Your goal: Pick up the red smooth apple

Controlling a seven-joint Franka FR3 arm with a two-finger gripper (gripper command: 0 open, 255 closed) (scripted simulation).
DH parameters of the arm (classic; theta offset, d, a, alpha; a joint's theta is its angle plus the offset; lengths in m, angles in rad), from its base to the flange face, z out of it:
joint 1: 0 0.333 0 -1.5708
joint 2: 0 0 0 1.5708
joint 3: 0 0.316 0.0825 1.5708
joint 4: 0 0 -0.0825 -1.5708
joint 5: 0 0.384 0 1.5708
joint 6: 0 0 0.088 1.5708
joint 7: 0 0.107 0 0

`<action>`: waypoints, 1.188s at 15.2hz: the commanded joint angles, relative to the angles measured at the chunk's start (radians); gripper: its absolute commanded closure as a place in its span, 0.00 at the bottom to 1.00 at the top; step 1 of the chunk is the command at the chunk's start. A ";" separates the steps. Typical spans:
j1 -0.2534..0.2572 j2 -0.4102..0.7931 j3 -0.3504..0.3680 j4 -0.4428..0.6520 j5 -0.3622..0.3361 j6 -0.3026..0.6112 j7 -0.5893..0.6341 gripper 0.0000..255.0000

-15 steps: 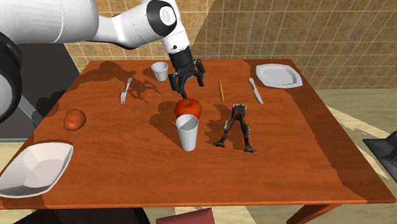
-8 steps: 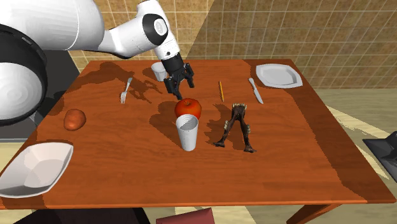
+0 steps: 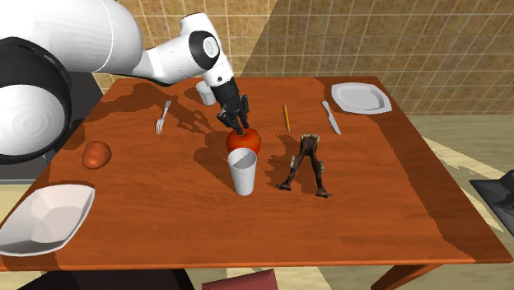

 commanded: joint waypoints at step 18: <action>0.001 -0.047 0.008 0.060 0.023 -0.096 -0.047 1.00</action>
